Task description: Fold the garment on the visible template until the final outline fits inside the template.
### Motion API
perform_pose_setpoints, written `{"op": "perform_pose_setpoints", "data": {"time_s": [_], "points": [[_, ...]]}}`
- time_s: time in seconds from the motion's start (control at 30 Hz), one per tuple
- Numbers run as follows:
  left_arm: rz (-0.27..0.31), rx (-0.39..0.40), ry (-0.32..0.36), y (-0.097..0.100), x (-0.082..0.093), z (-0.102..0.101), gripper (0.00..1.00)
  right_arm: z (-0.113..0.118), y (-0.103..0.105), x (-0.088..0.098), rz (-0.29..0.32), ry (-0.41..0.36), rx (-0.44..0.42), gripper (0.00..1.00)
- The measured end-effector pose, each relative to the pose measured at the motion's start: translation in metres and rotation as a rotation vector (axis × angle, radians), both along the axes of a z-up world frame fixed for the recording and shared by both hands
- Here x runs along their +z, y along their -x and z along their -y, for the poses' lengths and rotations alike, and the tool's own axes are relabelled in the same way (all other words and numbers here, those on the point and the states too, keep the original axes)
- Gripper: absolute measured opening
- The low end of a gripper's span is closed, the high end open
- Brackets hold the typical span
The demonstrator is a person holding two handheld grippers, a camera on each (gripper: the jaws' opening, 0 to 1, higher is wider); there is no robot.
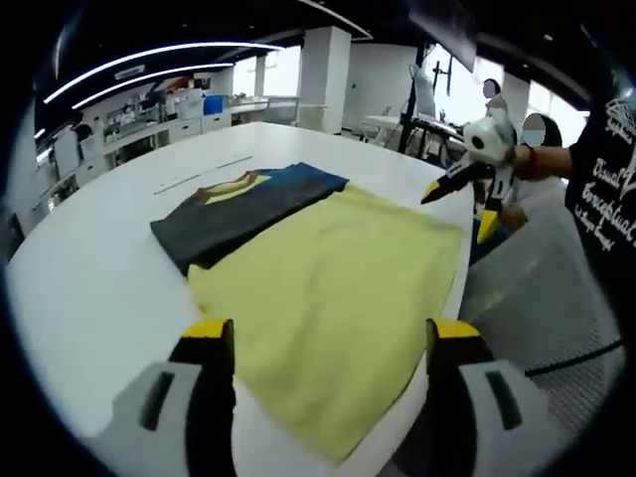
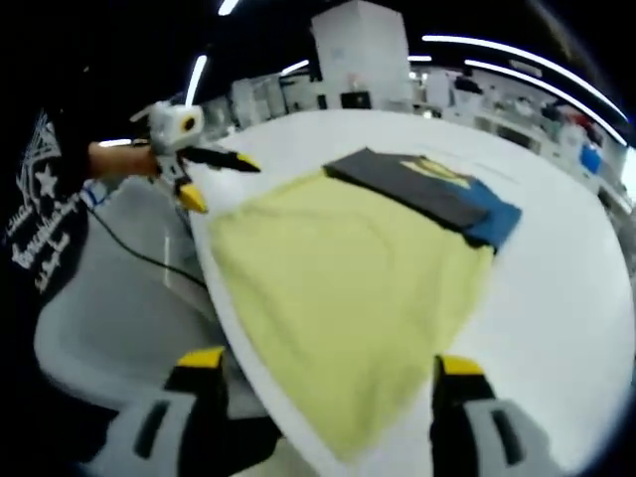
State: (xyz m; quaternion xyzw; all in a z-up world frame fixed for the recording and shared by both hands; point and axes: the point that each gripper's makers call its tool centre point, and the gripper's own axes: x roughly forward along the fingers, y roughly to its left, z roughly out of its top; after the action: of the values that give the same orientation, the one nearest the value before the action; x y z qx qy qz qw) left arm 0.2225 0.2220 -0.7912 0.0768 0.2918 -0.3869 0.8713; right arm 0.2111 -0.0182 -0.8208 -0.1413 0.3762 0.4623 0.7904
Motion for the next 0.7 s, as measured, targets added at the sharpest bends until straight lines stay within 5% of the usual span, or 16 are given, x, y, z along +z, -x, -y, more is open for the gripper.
{"op": "perform_pose_setpoints", "data": {"time_s": [0.3, 0.4, 0.7], "points": [[-0.014, -0.088, -0.096, 0.021, -0.028, -0.008, 0.6, 0.005, 0.007, -0.012, 0.032, 0.04, 0.025, 0.69], [-0.07, -0.094, -0.092, 0.031, -0.039, -0.006, 0.54, 0.008, 0.008, -0.016, 0.026, 0.05, 0.025, 0.65], [-0.042, -0.145, -0.158, 0.038, -0.042, -0.007, 0.4, 0.016, 0.011, -0.026, 0.065, 0.14, 0.077, 0.53]]}}
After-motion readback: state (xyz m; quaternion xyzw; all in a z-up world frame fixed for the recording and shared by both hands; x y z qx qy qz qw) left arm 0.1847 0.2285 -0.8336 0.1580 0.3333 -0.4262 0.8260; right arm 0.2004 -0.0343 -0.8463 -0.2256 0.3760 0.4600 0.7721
